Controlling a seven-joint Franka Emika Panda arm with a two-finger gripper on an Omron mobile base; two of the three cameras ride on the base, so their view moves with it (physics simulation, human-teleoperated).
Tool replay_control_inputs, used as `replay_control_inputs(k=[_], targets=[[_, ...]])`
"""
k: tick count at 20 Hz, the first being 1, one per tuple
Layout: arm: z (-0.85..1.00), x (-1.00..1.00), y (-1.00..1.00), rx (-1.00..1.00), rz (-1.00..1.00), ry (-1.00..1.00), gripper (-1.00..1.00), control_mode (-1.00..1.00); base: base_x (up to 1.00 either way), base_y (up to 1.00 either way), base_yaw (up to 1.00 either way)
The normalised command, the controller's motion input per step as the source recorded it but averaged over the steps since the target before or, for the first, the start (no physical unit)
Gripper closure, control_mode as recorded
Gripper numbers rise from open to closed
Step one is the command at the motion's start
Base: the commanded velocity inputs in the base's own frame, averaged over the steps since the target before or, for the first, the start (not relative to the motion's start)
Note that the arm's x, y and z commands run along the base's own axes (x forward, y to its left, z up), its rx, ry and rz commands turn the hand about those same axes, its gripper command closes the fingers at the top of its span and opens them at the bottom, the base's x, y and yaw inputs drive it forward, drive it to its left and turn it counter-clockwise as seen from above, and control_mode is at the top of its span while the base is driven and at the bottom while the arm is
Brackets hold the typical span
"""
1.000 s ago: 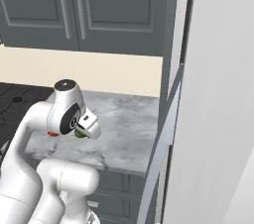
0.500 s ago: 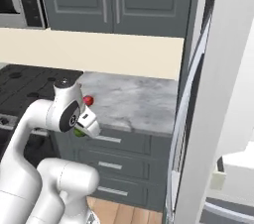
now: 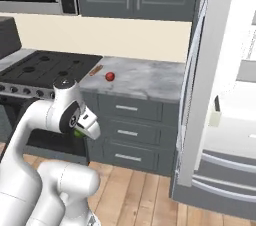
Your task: Place the onion and avocado inside the fridge drawer. Close the drawer after placing the vegetables.
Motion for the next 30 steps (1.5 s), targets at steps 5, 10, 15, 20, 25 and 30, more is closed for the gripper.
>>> replay_control_inputs(k=[5,10,15,20,25,30], targets=[[0.00,0.00,0.00,0.00,0.00,0.00,1.00,1.00,-0.76,-0.57,-0.02],[0.00,0.00,0.00,0.00,0.00,0.00,1.00,1.00,-0.02,-0.95,-0.02],[0.00,0.00,0.00,0.00,0.00,0.00,1.00,1.00,0.17,-1.00,0.00],[0.00,0.00,0.00,0.00,0.00,0.00,1.00,1.00,0.46,-0.76,0.00],[0.00,0.00,0.00,0.00,0.00,0.00,1.00,1.00,0.74,-0.53,0.00],[0.00,0.00,0.00,0.00,0.00,0.00,1.00,1.00,0.76,-0.63,0.01]])
